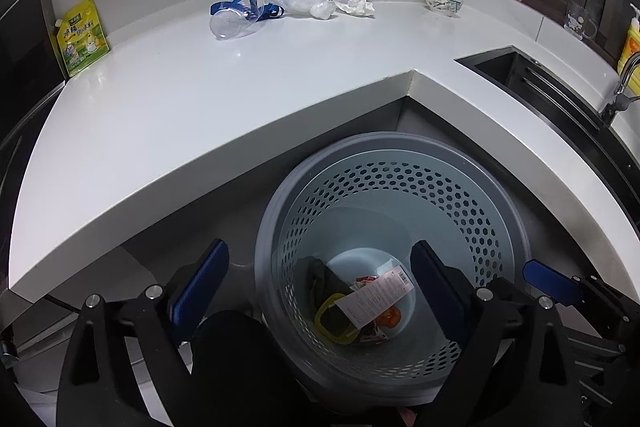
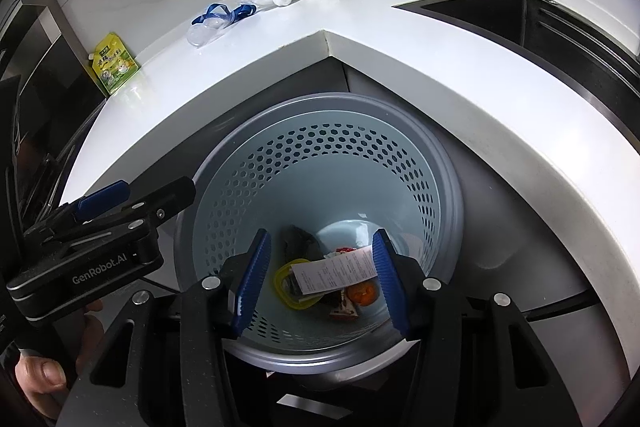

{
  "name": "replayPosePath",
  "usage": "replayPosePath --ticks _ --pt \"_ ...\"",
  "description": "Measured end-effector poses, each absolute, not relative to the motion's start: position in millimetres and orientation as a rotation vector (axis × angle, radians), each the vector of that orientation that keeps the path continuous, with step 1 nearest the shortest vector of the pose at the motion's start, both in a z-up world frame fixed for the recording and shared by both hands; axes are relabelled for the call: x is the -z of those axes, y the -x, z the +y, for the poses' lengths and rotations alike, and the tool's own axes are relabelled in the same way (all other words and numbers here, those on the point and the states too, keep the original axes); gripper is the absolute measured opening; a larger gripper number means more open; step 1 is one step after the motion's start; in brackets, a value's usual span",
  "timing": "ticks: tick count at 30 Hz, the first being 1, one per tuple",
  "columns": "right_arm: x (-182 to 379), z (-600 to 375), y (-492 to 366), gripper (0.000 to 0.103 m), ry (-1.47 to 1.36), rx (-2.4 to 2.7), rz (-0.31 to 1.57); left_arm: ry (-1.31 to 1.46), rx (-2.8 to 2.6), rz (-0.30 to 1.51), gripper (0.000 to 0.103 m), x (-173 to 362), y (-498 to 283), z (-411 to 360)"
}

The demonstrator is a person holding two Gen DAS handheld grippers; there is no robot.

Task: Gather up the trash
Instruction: 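Withdraw both open tools from the bin back over the counter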

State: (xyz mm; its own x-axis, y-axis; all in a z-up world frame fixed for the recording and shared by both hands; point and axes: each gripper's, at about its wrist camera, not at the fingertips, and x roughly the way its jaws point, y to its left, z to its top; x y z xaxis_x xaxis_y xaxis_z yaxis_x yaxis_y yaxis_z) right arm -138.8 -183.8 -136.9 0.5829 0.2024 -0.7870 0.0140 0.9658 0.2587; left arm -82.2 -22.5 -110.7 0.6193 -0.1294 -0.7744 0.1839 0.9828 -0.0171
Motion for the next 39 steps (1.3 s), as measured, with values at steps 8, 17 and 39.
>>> replayPosePath --ticks 8,17,39 --pt "137.2 -184.8 139.0 0.054 -0.254 -0.112 0.943 -0.064 0.177 0.877 0.094 109.2 83.2 -21.8" --pt "134.4 -189.3 138.9 0.063 -0.258 -0.098 0.92 -0.077 0.152 0.849 0.097 100.9 82.4 -18.6" --pt "81.9 -195.5 56.8 0.077 -0.171 -0.168 0.795 0.012 0.032 0.743 0.097 45.1 -12.8 28.2"
